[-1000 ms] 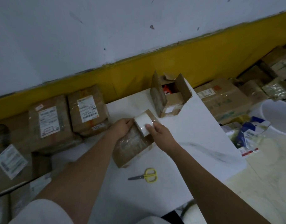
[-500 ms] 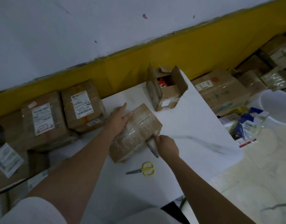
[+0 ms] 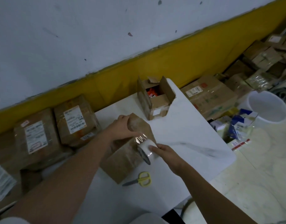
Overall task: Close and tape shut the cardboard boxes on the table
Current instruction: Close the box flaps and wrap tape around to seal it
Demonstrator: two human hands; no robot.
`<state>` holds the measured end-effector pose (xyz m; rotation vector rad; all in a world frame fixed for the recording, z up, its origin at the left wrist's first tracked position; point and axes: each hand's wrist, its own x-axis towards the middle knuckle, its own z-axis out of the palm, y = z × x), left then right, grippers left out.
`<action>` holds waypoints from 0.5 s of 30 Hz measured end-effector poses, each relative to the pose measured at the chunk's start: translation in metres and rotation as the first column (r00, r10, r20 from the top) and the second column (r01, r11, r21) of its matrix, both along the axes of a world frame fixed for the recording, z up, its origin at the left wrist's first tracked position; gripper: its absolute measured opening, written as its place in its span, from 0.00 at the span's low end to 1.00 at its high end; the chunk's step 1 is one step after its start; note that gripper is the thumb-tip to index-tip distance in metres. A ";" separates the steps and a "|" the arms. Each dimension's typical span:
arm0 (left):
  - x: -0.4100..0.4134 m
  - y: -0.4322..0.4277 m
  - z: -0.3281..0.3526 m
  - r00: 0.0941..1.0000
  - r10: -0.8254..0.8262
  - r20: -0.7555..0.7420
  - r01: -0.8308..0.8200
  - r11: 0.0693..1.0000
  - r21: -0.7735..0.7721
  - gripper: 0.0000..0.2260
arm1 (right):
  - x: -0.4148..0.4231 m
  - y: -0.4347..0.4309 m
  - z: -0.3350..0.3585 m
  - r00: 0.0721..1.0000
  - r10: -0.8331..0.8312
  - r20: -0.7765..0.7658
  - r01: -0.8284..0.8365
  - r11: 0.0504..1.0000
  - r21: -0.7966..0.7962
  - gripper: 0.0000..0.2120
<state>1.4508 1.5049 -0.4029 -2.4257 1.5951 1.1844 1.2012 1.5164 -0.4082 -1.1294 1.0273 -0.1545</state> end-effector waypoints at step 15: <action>0.035 0.010 -0.057 0.930 0.344 -0.127 -0.349 0.937 -0.018 0.18 | 0.109 -0.022 -0.002 0.971 0.059 -0.231 -0.140 0.925 -0.353 0.20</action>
